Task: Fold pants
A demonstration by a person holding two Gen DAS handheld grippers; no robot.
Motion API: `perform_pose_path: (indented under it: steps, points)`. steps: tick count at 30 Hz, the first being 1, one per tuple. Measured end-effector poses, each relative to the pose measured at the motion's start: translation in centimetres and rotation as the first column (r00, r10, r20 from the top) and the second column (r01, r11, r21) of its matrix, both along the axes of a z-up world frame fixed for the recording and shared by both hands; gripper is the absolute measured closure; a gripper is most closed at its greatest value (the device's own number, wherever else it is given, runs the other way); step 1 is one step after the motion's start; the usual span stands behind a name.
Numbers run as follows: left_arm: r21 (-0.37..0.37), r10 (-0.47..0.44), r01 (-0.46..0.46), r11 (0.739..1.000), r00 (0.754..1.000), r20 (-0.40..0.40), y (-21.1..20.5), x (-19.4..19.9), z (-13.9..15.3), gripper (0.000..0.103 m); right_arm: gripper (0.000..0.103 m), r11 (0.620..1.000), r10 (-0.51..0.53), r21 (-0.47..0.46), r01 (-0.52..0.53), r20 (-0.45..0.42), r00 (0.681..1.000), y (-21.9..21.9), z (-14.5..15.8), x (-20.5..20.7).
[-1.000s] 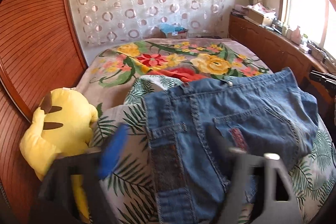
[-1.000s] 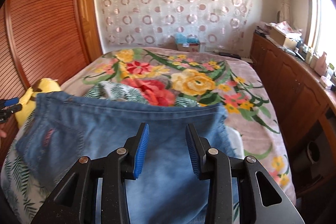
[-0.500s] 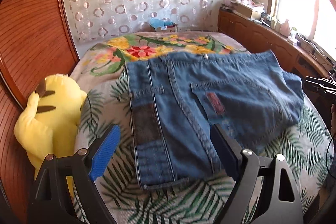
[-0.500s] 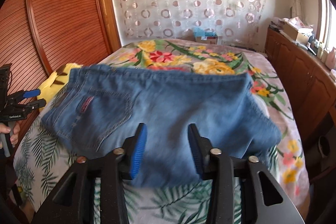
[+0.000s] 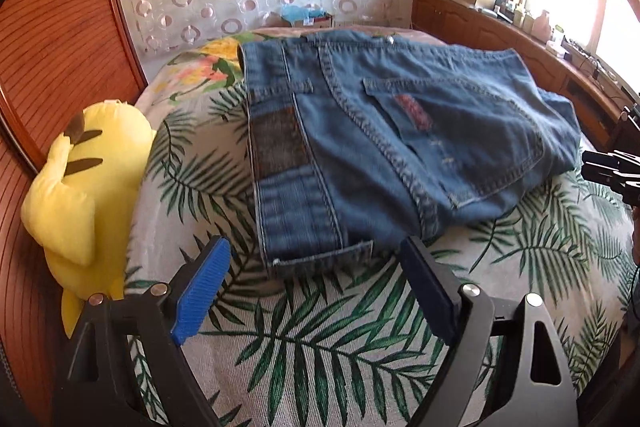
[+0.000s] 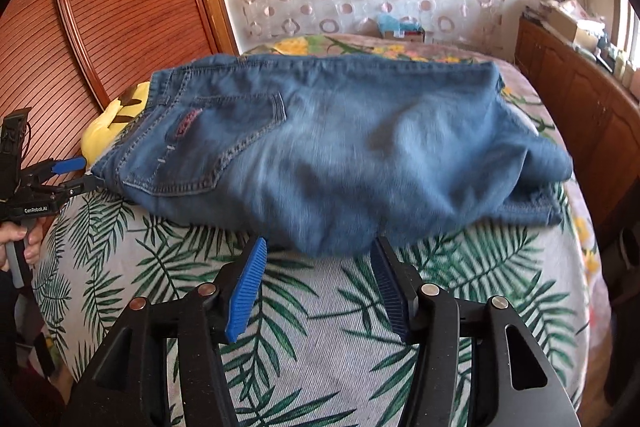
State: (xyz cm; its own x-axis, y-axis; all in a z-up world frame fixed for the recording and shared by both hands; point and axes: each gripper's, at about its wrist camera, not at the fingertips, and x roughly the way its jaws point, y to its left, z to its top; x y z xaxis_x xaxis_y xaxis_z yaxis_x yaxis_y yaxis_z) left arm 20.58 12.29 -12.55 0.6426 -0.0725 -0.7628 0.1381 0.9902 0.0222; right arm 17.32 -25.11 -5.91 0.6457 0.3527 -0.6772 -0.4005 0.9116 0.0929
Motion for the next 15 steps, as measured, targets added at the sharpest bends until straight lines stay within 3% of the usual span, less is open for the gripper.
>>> perform_pose_path:
  steps: [6, 11, 15]
  points:
    - [0.006, 0.005, -0.004, 1.000, 0.999, -0.036, 0.5, 0.6, -1.3, 0.016, 0.047, 1.000, 0.011, -0.006, -0.012, -0.052, 0.999, 0.1, -1.5, 1.4]
    - [-0.004, -0.018, 0.018, 1.000, 0.998, -0.054, 0.4, 1.4, -1.9, 0.031, 0.047, 0.999, 0.022, -0.032, -0.024, -0.040, 0.999, 1.7, -1.5, 2.6]
    - [-0.016, -0.034, 0.033, 0.999, 0.999, -0.039, 0.2, 1.4, -1.7, 0.050, 0.051, 0.999, 0.048, -0.007, -0.048, -0.001, 0.999, 2.6, -1.2, 2.7]
